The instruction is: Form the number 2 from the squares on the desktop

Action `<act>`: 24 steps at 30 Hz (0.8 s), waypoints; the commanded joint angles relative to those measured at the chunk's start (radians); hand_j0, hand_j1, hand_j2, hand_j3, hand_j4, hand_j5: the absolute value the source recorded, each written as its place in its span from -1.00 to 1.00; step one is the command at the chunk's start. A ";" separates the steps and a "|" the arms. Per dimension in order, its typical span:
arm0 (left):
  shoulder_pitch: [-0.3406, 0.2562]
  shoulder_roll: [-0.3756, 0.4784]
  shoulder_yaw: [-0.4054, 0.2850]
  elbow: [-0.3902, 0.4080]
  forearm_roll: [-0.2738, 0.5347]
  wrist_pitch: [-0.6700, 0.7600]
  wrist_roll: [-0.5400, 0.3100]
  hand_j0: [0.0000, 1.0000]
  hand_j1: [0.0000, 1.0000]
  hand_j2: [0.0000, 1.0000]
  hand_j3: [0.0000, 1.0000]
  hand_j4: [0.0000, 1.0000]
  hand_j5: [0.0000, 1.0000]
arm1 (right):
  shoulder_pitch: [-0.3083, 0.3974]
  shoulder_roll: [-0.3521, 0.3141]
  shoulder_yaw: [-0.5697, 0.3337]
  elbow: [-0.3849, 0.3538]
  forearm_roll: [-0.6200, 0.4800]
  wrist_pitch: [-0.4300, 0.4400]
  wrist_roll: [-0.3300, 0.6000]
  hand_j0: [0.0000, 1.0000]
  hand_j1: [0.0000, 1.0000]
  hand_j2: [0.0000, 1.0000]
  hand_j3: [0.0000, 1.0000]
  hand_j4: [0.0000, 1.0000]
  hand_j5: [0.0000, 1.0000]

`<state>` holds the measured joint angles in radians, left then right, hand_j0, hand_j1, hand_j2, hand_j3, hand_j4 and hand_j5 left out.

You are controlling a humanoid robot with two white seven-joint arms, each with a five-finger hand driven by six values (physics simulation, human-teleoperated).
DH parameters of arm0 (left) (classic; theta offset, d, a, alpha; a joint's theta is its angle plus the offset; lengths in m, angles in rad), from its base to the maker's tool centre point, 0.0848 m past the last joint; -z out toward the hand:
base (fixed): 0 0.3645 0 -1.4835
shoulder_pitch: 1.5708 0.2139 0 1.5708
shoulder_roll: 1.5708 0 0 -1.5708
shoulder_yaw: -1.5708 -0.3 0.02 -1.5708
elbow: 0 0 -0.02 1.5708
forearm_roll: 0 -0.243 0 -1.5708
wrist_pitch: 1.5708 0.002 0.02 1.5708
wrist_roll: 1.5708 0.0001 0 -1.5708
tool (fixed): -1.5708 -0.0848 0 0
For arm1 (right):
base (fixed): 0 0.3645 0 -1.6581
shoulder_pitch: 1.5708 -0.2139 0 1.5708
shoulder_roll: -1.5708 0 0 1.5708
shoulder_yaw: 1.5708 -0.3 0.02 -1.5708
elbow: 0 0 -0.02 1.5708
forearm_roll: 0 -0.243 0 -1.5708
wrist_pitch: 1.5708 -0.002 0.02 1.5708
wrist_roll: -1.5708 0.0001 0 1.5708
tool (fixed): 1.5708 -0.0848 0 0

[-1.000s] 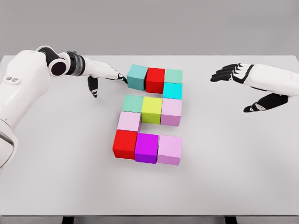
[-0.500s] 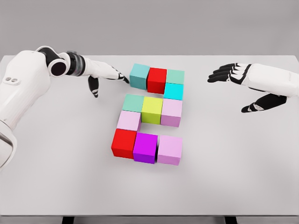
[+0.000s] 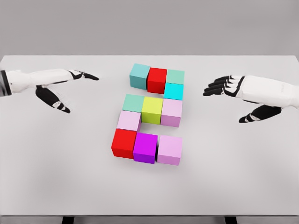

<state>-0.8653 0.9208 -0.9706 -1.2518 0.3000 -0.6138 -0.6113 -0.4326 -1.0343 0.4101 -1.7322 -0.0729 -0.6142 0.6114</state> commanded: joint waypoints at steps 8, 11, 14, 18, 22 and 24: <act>0.186 0.136 0.053 -0.107 0.120 0.003 0.000 1.00 1.00 1.00 1.00 1.00 1.00 | 0.052 -0.078 0.015 -0.020 0.042 0.003 -0.001 1.00 1.00 1.00 1.00 1.00 1.00; 0.204 0.138 0.061 -0.092 0.119 0.003 0.000 1.00 1.00 1.00 1.00 1.00 1.00 | 0.060 -0.082 0.018 -0.020 0.061 0.003 -0.001 1.00 1.00 1.00 1.00 1.00 1.00; 0.207 0.138 0.061 -0.090 0.120 0.003 0.000 1.00 1.00 1.00 1.00 1.00 1.00 | 0.048 -0.078 0.007 -0.017 0.050 0.003 -0.001 1.00 1.00 1.00 1.00 1.00 1.00; 0.213 0.138 0.061 -0.090 0.120 0.003 0.000 1.00 1.00 1.00 1.00 1.00 1.00 | 0.034 -0.069 -0.062 -0.015 -0.042 0.003 -0.001 1.00 1.00 1.00 1.00 1.00 1.00; 0.215 0.138 0.061 -0.090 0.120 0.003 0.000 1.00 1.00 1.00 1.00 1.00 1.00 | 0.035 -0.069 -0.070 -0.017 -0.081 0.003 -0.001 1.00 1.00 1.00 1.00 1.00 1.00; 0.215 0.138 0.061 -0.090 0.120 0.003 0.000 1.00 1.00 1.00 1.00 1.00 1.00 | 0.035 -0.064 -0.066 -0.018 -0.081 0.003 -0.001 1.00 1.00 1.00 1.00 1.00 1.00</act>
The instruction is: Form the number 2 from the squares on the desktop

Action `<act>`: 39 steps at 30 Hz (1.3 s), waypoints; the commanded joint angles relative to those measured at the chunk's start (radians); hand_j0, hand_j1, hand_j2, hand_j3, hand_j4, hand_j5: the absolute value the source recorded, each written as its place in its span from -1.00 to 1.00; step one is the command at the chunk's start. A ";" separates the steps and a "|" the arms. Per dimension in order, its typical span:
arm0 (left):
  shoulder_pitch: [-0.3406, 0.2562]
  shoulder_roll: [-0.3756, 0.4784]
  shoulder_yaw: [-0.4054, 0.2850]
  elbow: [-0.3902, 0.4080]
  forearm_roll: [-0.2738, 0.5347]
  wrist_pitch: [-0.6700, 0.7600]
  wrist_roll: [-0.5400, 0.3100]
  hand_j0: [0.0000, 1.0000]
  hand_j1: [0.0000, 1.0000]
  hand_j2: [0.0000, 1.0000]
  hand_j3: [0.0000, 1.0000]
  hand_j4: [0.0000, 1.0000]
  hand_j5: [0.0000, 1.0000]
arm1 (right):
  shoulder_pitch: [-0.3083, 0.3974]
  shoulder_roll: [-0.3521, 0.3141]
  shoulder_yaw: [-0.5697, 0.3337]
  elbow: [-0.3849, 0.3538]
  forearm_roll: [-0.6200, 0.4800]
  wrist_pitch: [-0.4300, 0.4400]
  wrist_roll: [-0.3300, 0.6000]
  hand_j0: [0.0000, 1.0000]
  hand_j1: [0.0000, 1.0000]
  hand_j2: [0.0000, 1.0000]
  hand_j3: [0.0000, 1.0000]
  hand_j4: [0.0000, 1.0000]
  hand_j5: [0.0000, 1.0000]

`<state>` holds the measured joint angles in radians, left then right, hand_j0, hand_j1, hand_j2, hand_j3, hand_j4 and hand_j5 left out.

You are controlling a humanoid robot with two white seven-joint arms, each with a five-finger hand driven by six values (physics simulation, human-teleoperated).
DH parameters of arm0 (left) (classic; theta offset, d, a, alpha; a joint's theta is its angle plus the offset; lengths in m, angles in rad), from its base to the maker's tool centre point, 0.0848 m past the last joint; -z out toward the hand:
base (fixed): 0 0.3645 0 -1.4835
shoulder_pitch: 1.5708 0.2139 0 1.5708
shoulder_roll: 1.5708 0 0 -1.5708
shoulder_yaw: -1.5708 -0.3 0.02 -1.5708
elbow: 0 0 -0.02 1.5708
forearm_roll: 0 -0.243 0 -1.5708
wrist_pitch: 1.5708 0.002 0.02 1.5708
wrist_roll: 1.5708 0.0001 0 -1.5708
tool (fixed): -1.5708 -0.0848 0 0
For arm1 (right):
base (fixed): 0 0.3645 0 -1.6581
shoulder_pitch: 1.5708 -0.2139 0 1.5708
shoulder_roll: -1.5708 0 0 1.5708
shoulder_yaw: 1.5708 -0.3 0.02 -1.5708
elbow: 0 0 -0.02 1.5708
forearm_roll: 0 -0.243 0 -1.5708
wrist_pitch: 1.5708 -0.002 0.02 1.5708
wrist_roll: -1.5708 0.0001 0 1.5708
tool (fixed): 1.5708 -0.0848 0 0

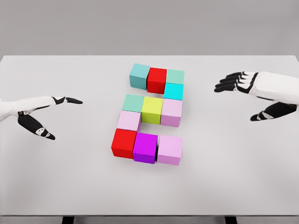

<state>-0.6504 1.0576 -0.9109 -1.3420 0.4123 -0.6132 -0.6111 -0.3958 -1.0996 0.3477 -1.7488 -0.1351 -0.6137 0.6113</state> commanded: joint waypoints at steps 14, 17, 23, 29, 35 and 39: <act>0.006 0.002 0.001 -0.002 0.007 0.002 0.000 1.00 1.00 1.00 1.00 1.00 1.00 | 0.026 -0.005 0.177 -0.006 0.370 0.003 0.000 1.00 1.00 1.00 1.00 1.00 1.00; 0.006 0.002 0.001 -0.002 0.008 0.002 0.000 1.00 1.00 1.00 1.00 1.00 1.00 | 0.018 0.035 0.238 -0.006 0.408 0.003 0.000 1.00 1.00 1.00 1.00 1.00 1.00; 0.008 0.002 0.001 0.003 0.007 0.002 0.000 1.00 1.00 1.00 1.00 1.00 1.00 | 0.017 0.066 0.283 -0.008 0.433 0.003 0.000 1.00 1.00 1.00 1.00 1.00 1.00; 0.008 0.002 0.001 0.003 0.007 0.002 0.000 1.00 1.00 1.00 1.00 1.00 1.00 | 0.015 0.112 0.303 -0.006 0.442 0.003 0.000 1.00 1.00 1.00 1.00 1.00 1.00; 0.008 0.002 0.001 0.004 0.007 0.002 0.000 1.00 1.00 1.00 1.00 1.00 1.00 | 0.006 0.119 0.326 -0.006 0.471 0.003 0.000 1.00 1.00 1.00 1.00 1.00 1.00; 0.008 0.002 0.001 0.004 0.007 0.002 0.000 1.00 1.00 1.00 1.00 1.00 1.00 | 0.003 0.135 0.327 -0.006 0.470 0.003 0.000 1.00 1.00 1.00 1.00 1.00 1.00</act>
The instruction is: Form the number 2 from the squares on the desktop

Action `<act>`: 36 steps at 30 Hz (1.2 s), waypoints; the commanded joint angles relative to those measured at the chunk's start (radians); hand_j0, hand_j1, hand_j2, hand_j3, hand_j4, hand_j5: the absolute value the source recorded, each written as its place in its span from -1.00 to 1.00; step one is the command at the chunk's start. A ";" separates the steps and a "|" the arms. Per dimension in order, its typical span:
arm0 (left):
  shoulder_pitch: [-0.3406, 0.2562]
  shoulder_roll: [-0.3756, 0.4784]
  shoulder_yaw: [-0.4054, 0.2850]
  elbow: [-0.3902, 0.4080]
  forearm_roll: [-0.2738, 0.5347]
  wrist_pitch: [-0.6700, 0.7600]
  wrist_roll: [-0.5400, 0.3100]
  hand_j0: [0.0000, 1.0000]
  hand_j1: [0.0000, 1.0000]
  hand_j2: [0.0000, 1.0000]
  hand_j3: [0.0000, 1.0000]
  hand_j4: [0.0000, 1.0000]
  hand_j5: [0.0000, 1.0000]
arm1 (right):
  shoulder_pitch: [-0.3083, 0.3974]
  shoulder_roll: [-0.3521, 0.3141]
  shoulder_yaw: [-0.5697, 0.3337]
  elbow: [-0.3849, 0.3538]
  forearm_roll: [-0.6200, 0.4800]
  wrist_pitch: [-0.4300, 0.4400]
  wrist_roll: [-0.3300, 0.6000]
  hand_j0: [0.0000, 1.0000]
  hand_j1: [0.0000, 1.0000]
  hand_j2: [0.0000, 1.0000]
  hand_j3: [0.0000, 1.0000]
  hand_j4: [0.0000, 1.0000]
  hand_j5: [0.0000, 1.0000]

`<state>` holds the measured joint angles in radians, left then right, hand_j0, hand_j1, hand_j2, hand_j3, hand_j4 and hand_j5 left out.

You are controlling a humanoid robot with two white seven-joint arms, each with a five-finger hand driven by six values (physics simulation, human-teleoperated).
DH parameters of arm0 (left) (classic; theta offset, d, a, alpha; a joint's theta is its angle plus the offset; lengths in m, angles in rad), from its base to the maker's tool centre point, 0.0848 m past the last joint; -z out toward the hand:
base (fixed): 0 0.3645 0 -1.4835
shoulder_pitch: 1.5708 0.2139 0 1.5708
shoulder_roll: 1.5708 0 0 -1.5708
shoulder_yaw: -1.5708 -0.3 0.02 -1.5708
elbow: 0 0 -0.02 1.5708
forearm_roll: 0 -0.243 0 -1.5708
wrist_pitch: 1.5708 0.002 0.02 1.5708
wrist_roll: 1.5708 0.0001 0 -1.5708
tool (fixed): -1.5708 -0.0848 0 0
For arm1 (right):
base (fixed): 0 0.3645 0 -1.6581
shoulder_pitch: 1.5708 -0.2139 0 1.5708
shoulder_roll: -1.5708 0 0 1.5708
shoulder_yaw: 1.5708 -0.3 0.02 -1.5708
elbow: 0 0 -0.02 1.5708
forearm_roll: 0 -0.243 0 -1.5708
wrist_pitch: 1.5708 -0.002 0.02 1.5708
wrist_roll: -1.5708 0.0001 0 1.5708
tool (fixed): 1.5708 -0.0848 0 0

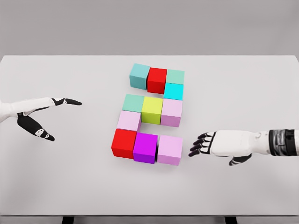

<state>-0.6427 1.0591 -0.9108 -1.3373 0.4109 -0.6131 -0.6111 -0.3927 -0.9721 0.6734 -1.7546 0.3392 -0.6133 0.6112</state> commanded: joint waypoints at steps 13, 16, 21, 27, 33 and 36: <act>0.000 0.001 0.001 0.001 0.003 0.002 0.000 1.00 1.00 1.00 1.00 1.00 1.00 | -0.020 0.035 0.015 0.000 -0.005 0.002 0.000 1.00 1.00 1.00 1.00 1.00 1.00; 0.000 0.001 0.001 0.001 0.003 0.002 0.000 1.00 1.00 1.00 1.00 1.00 1.00 | -0.049 0.035 0.057 0.000 -0.005 0.002 0.000 1.00 1.00 1.00 1.00 1.00 1.00; 0.000 0.001 0.001 0.001 0.003 0.002 0.000 1.00 1.00 1.00 1.00 1.00 1.00 | -0.054 0.055 0.066 0.000 -0.003 0.002 0.000 1.00 1.00 1.00 1.00 1.00 1.00; 0.000 0.001 0.001 0.001 0.005 0.002 0.000 1.00 1.00 1.00 1.00 1.00 1.00 | -0.069 0.046 0.063 0.001 -0.005 0.002 0.000 1.00 1.00 1.00 1.00 1.00 1.00; 0.000 0.001 0.001 0.000 0.005 0.002 0.000 1.00 1.00 1.00 1.00 1.00 1.00 | -0.089 0.007 0.048 0.007 -0.005 0.002 0.000 1.00 1.00 1.00 1.00 1.00 1.00; 0.000 0.001 0.001 0.000 0.005 0.002 0.000 1.00 1.00 1.00 1.00 1.00 1.00 | -0.078 0.016 -0.141 0.089 -0.097 0.002 0.000 1.00 1.00 1.00 1.00 1.00 1.00</act>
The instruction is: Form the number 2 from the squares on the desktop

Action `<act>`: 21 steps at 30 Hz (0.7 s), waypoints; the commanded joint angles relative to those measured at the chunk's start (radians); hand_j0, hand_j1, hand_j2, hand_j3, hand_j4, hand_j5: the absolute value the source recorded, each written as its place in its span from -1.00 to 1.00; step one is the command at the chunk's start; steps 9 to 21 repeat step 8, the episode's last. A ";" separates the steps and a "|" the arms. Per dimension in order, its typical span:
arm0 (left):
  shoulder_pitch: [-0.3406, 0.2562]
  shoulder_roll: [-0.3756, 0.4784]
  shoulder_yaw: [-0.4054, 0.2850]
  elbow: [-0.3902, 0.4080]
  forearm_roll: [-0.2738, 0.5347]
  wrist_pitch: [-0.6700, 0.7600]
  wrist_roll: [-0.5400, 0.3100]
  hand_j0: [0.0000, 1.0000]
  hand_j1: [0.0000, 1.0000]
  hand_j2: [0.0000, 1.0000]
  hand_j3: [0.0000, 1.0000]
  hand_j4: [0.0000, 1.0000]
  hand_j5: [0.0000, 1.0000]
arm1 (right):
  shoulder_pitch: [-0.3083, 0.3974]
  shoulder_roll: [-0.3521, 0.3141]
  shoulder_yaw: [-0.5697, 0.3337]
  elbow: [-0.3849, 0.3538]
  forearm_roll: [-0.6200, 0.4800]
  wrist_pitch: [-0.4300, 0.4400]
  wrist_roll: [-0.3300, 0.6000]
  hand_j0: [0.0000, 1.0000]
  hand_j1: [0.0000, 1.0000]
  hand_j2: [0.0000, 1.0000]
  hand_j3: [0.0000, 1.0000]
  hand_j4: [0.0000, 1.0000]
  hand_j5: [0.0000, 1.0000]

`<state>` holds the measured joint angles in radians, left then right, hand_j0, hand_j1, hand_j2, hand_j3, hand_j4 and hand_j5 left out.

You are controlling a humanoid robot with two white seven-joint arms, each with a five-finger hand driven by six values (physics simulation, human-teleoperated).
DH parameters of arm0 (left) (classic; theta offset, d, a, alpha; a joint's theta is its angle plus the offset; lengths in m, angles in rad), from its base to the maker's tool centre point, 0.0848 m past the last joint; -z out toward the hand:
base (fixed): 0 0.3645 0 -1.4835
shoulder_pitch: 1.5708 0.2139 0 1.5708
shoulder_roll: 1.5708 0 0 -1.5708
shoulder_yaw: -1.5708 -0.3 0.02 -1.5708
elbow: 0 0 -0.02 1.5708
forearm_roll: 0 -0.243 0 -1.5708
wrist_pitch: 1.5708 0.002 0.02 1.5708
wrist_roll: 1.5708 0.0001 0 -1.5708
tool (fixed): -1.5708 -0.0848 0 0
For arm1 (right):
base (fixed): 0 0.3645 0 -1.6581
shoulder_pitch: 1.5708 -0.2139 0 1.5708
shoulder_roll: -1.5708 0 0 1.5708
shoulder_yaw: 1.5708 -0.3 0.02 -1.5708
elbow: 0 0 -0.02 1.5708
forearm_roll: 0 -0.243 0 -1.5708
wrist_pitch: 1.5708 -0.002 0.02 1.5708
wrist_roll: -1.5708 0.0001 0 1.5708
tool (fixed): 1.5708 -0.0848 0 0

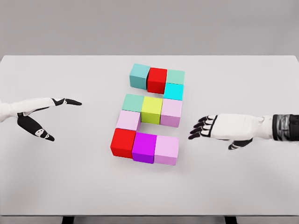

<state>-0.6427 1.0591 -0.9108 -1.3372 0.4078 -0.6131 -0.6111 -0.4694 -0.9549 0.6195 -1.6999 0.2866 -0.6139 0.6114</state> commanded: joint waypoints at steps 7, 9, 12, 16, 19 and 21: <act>0.000 0.001 0.001 0.000 0.008 0.002 0.000 1.00 1.00 1.00 1.00 1.00 1.00 | -0.009 -0.002 -0.218 0.160 -0.359 0.003 0.000 1.00 1.00 1.00 1.00 1.00 1.00; 0.000 0.001 0.001 0.000 0.008 0.002 0.000 1.00 1.00 1.00 1.00 1.00 1.00 | -0.003 -0.001 -0.234 0.166 -0.406 0.003 0.000 1.00 1.00 1.00 1.00 1.00 1.00; 0.000 0.001 0.001 0.000 0.008 0.002 0.000 1.00 1.00 1.00 1.00 1.00 1.00 | -0.003 -0.001 -0.234 0.166 -0.406 0.003 0.000 1.00 1.00 1.00 1.00 1.00 1.00; 0.000 0.001 0.001 0.000 0.008 0.002 0.000 1.00 1.00 1.00 1.00 1.00 1.00 | -0.003 -0.001 -0.234 0.166 -0.406 0.003 0.000 1.00 1.00 1.00 1.00 1.00 1.00; 0.000 0.001 0.001 0.000 0.008 0.002 0.000 1.00 1.00 1.00 1.00 1.00 1.00 | -0.003 -0.001 -0.234 0.166 -0.406 0.003 0.000 1.00 1.00 1.00 1.00 1.00 1.00; 0.000 0.001 0.001 0.000 0.008 0.002 0.000 1.00 1.00 1.00 1.00 1.00 1.00 | -0.003 -0.001 -0.234 0.166 -0.406 0.003 0.000 1.00 1.00 1.00 1.00 1.00 1.00</act>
